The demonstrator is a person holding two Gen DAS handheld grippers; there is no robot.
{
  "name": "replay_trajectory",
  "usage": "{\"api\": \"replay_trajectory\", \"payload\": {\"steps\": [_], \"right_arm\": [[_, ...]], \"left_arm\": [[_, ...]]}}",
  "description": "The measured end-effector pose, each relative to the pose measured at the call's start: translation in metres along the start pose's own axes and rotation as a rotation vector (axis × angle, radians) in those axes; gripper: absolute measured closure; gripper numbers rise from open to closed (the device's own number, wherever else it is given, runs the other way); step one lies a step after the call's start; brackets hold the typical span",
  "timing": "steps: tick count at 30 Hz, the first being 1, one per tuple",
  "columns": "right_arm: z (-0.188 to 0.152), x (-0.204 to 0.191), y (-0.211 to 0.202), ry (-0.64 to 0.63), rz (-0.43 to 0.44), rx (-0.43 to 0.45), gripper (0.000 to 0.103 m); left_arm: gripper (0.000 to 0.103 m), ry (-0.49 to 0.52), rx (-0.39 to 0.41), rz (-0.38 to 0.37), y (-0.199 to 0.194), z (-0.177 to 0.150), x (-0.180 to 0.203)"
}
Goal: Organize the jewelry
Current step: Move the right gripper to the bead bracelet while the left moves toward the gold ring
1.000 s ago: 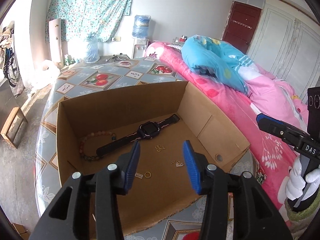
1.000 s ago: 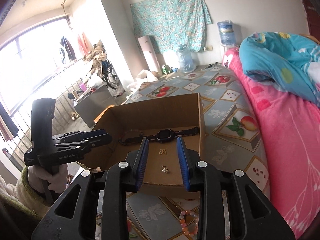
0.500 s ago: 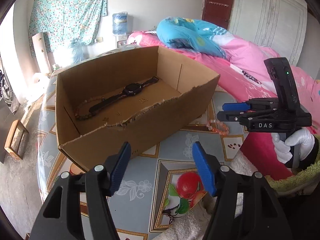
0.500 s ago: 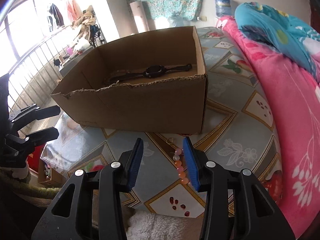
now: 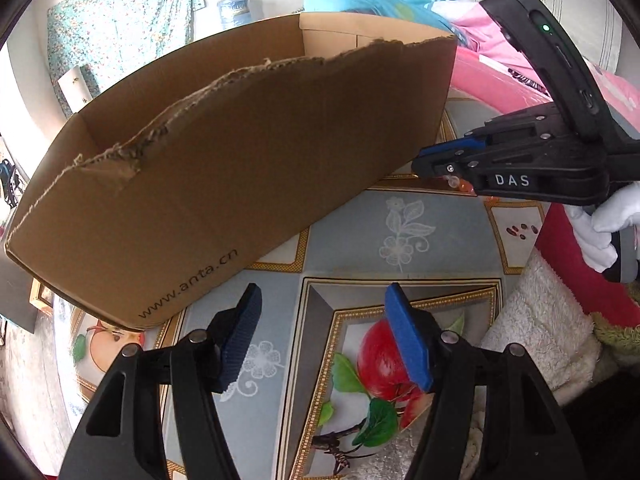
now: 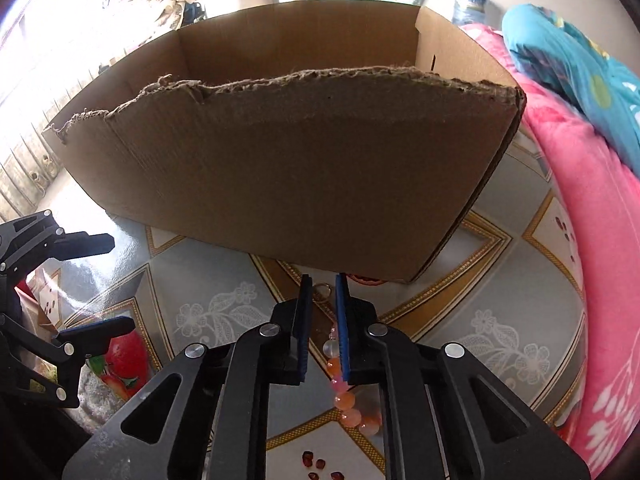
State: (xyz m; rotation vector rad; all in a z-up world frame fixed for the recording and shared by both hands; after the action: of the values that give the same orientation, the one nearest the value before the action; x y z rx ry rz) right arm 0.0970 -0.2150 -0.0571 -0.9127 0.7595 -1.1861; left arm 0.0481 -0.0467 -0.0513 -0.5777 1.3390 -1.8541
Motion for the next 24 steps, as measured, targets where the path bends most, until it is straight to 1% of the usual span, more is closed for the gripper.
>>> {"api": "replay_trajectory", "payload": {"steps": [3, 9, 11, 13, 16, 19, 20, 24], "right_arm": [[0.000, 0.002, 0.002, 0.004, 0.016, 0.001, 0.102], [-0.002, -0.006, 0.003, -0.015, 0.056, -0.016, 0.103], [-0.006, -0.012, 0.002, -0.017, 0.092, -0.025, 0.103], [-0.008, -0.017, 0.002, -0.010, 0.150, -0.035, 0.103], [-0.014, -0.028, 0.002, -0.024, 0.194, -0.044, 0.103], [-0.017, -0.033, -0.002, -0.035, 0.191, -0.038, 0.103], [-0.018, -0.031, -0.005, -0.031, 0.188, -0.032, 0.100], [-0.018, -0.011, -0.017, 0.016, 0.173, -0.002, 0.098]], "left_arm": [[0.041, 0.015, -0.005, 0.009, 0.005, 0.001, 0.006], [0.041, -0.007, -0.016, 0.012, 0.008, -0.001, 0.003], [0.041, -0.012, -0.022, 0.021, 0.009, -0.002, 0.001], [0.041, -0.022, -0.023, 0.016, 0.009, -0.002, -0.002], [0.041, -0.034, -0.024, 0.017, 0.009, -0.004, -0.002], [0.041, -0.043, -0.024, 0.015, 0.008, -0.005, -0.003], [0.041, -0.043, -0.023, 0.016, 0.008, -0.006, -0.004], [0.041, -0.040, -0.020, 0.016, 0.005, -0.011, -0.005]]}}
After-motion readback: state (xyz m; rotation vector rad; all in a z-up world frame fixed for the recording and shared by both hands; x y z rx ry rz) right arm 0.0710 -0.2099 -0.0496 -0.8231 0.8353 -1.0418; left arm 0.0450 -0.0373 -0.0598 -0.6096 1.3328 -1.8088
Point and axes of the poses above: each gripper's, at about its wrist camera, not at the fingertips, and y roughly the way its jaws point, x to its right, z to its top, the point moved 2 cm from there along y, roughly the way its jaws point, and after that the axes turned 15 degrees about -x, right-handed, at the moved point
